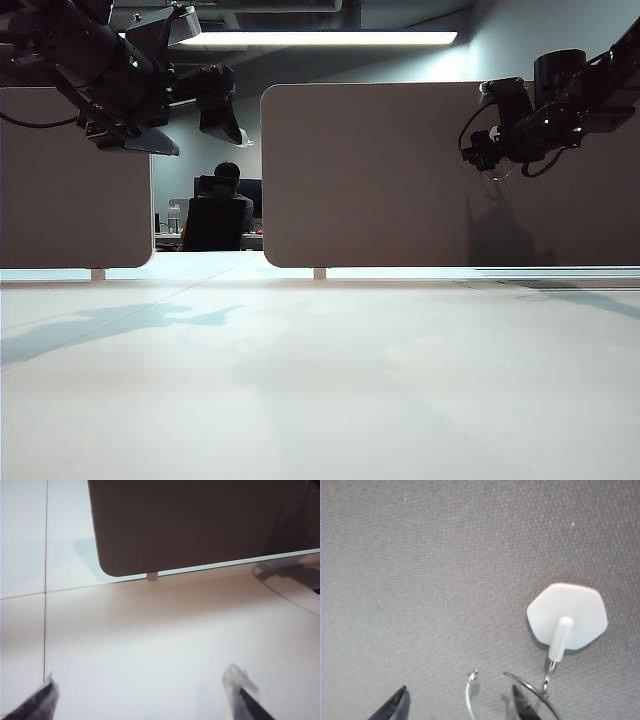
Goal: Hang the earring on the hook.
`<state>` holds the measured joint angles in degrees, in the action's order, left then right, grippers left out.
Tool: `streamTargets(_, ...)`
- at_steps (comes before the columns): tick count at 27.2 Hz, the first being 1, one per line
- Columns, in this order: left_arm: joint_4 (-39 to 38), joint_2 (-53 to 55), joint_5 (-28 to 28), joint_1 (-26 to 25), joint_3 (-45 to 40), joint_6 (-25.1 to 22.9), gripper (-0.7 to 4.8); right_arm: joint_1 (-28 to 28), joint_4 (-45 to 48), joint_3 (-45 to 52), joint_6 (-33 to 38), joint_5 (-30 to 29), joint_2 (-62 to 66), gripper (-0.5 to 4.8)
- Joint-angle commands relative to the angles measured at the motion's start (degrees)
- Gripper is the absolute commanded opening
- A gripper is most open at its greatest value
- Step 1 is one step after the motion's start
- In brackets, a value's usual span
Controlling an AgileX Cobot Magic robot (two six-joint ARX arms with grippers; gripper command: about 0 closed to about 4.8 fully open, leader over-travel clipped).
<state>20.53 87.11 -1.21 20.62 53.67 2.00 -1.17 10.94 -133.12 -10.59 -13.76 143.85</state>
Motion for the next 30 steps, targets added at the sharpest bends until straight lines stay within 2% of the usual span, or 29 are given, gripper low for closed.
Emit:
streamTargets(1,0.55,-0.17,0.17,-0.02,0.22,-0.07,4.79,0.02,-1.03,-0.26,0.04,-0.39,-1.38,2.61)
streamTargets(13,0.55,-0.17,0.15,-0.02,0.22,-0.07,4.79,-0.17,2.19,-0.26,-0.48,-0.07,-2.69,2.6)
streamTargets(18,0.5,-0.17,0.15,-0.02,0.2,-0.09,4.79,-0.48,3.74,-0.26,-4.76,1.92,-1.86,2.6)
streamTargets(30,0.48,-0.15,0.17,-0.02,0.15,-0.07,4.79,-2.23,4.44,-0.28,-4.61,2.01,0.87,2.6)
